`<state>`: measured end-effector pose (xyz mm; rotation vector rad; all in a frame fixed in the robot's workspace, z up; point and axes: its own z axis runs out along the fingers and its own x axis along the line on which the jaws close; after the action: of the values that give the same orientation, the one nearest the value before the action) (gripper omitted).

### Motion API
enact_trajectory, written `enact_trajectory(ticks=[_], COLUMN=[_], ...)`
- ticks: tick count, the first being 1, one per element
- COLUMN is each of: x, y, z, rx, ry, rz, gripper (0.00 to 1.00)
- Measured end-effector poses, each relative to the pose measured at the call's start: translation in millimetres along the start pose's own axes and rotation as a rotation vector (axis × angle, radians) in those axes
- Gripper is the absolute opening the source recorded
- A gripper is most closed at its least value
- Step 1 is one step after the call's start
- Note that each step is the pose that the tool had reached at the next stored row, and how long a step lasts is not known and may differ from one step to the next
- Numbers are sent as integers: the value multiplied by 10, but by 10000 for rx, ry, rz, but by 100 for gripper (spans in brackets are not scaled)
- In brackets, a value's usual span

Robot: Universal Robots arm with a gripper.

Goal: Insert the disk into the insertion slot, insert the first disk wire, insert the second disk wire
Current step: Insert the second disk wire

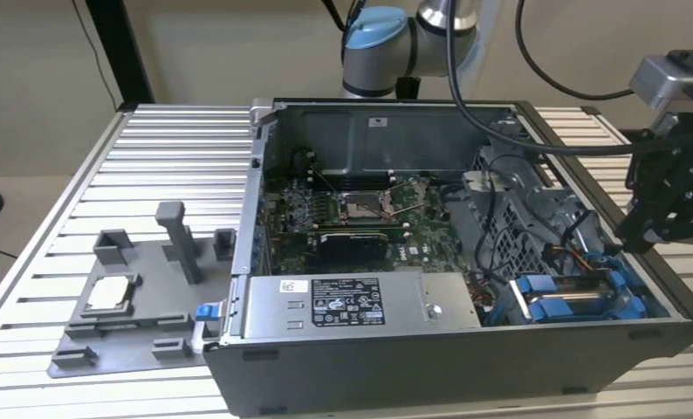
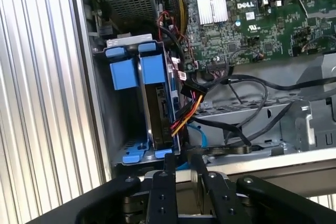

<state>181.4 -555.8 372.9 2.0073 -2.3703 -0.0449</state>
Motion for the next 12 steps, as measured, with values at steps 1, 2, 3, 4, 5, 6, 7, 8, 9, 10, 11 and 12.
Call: enact_trajectory(ticks=[1, 2, 3, 4, 5, 6, 7, 8, 9, 10, 11, 12], x=[0, 0, -1, -2, -2, -6, -9, -11, -13, -14, -15, -16], y=[-1, -2, -4, -8, -12, -32, -51, -64, -75, -83, -89, -92], z=[4, 7, 9, 13, 14, 23, 32, 40, 49, 58, 70, 80], rx=[-41, -74, -98, -118, -136, -175, -202, -221, -236, -250, -270, -295], ry=[-12, -52, -98, -169, -255, -426, -432, -430, -427, -422, -420, -416], rz=[-1, -3, -6, -9, -15, -22, -22, -22, -22, -22, -21, -20], gripper=[100, 100, 100, 100, 100, 100, 100, 100, 100, 100, 100, 100])
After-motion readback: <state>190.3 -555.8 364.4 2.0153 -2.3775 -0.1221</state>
